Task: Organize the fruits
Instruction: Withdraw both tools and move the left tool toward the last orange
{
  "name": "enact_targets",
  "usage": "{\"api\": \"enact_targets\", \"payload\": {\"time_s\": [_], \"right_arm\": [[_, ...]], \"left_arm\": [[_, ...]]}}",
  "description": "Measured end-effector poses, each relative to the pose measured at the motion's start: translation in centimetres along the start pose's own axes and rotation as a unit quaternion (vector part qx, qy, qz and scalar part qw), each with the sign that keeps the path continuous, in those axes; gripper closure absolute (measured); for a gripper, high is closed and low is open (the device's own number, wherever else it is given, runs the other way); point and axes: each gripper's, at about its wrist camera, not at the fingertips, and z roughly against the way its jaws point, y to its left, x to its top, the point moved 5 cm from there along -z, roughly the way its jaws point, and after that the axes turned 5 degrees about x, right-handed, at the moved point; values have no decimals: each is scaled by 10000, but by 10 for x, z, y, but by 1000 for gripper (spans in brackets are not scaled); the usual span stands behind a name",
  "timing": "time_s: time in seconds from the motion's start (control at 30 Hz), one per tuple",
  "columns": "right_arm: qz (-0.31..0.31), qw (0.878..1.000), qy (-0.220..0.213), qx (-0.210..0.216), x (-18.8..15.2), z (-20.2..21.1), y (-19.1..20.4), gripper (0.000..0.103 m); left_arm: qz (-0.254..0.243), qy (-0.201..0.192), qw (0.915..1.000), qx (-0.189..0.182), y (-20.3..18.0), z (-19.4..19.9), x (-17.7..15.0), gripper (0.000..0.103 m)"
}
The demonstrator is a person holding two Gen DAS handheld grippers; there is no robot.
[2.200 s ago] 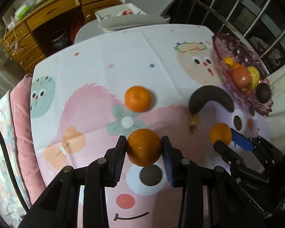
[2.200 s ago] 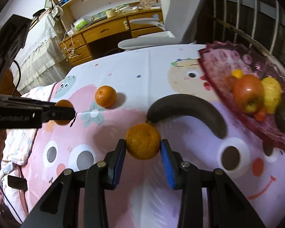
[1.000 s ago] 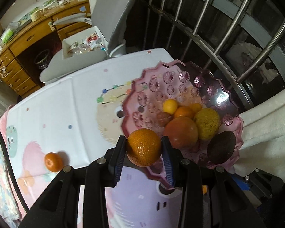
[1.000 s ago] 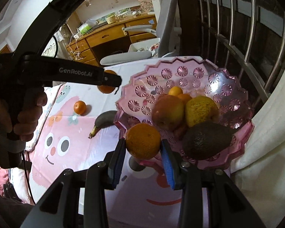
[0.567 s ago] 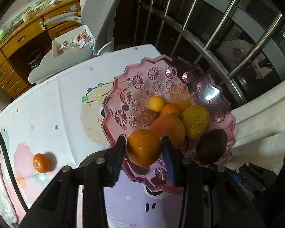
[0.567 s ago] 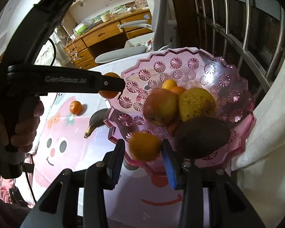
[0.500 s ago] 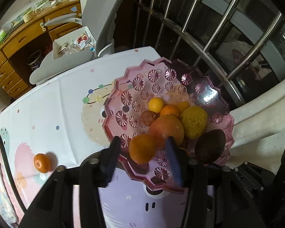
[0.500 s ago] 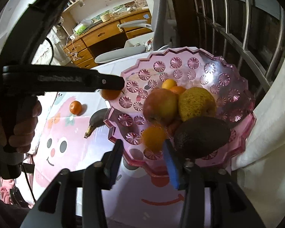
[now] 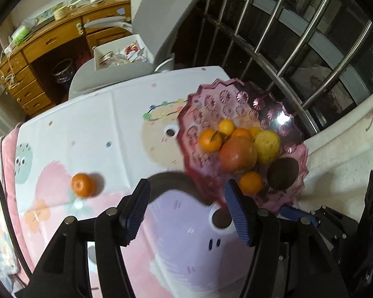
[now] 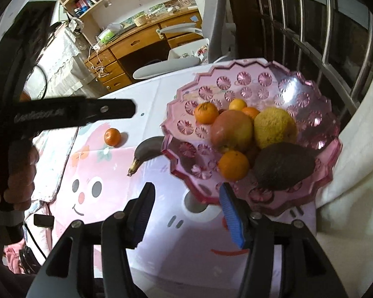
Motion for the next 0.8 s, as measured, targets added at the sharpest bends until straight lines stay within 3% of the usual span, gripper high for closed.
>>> {"api": "enact_targets", "payload": {"time_s": [0.37,0.8], "right_arm": [[-1130,9933,141,-198,-22,-8,19,48],[-2752,9606,149,-373,-34,-52,59,45]], "left_arm": [[100,83,9999,-52,71,28,-51,33],[-329,316,9990,18,162,31,-92,24]]}}
